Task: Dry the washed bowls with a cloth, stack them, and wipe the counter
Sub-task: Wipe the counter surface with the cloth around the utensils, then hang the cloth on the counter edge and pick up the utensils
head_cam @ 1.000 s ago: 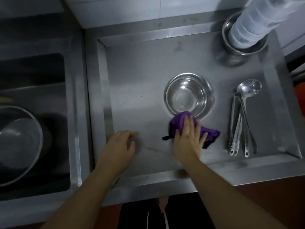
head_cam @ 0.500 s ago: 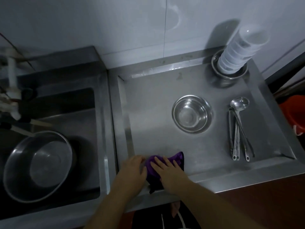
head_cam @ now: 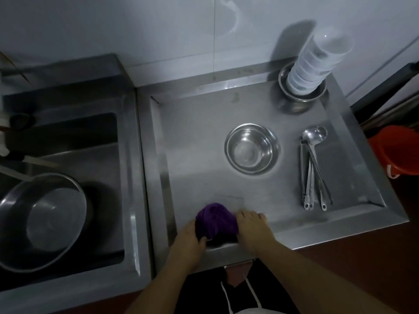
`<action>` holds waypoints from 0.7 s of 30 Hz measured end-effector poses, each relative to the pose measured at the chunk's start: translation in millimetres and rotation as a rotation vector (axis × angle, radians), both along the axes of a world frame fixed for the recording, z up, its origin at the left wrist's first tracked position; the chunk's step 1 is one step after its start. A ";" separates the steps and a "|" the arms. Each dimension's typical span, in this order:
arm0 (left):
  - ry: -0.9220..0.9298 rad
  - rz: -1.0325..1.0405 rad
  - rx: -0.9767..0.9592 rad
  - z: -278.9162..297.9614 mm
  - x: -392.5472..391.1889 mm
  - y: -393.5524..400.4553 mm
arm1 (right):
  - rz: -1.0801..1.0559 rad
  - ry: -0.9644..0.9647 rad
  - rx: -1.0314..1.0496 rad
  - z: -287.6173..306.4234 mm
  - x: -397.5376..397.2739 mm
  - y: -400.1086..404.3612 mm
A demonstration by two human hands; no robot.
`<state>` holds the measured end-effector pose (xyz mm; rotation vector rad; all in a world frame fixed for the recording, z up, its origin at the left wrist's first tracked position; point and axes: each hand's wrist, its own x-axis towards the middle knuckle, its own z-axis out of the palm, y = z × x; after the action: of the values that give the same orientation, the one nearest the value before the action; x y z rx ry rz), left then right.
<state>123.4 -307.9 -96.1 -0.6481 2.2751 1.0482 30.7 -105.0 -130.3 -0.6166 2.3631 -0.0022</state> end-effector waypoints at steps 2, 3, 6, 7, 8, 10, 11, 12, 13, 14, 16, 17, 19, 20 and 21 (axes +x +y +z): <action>-0.045 0.114 -0.002 -8.8 -7.5 7.1 | -0.054 -0.074 -0.079 4.7 -9.7 4.2; -0.078 0.148 0.004 -12.8 -10.6 9.7 | -0.121 -0.123 -0.159 8.4 -14.7 8.0; -0.146 0.201 0.023 -18.4 -21.6 18.9 | -0.312 -0.276 -0.367 24.4 -28.4 27.4; -0.134 0.245 0.027 -17.6 -23.8 22.2 | -0.336 -0.301 -0.395 30.9 -33.8 36.7; -0.116 0.290 0.032 -15.4 -25.7 25.6 | -0.354 -0.316 -0.416 38.3 -40.3 47.8; -0.091 0.327 0.022 -5.0 -28.1 35.8 | -0.369 -0.332 -0.447 55.5 -53.4 73.9; -0.080 0.339 0.012 1.5 -29.1 41.1 | -0.367 -0.345 -0.461 65.1 -60.6 86.9; -0.066 0.367 0.012 9.1 -30.2 46.6 | -0.369 -0.367 -0.479 76.2 -68.0 98.4; -0.042 0.406 0.027 17.5 -31.3 52.4 | -0.380 -0.392 -0.500 87.8 -74.9 108.0; -0.013 0.451 0.054 26.7 -32.9 58.4 | -0.403 -0.411 -0.526 99.0 -82.3 116.0; 0.055 0.569 0.146 44.9 -36.5 70.5 | -0.415 -0.381 -0.568 120.2 -98.0 128.1; 0.096 0.638 0.201 54.3 -38.1 77.0 | -0.379 -0.336 -0.577 131.8 -105.6 132.8; 0.189 0.769 0.281 78.4 -44.6 89.6 | -0.268 -0.256 -0.593 158.4 -119.8 140.3; 0.234 0.810 0.295 92.3 -48.7 94.8 | -0.205 -0.224 -0.597 172.7 -125.8 143.6; 0.283 0.829 0.292 106.8 -52.1 97.9 | -0.142 -0.181 -0.593 187.7 -131.2 146.7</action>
<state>71.2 -210.0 10.6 -1.4450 2.0115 1.9079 -100.5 41.7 57.4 -0.6822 2.2141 -0.8100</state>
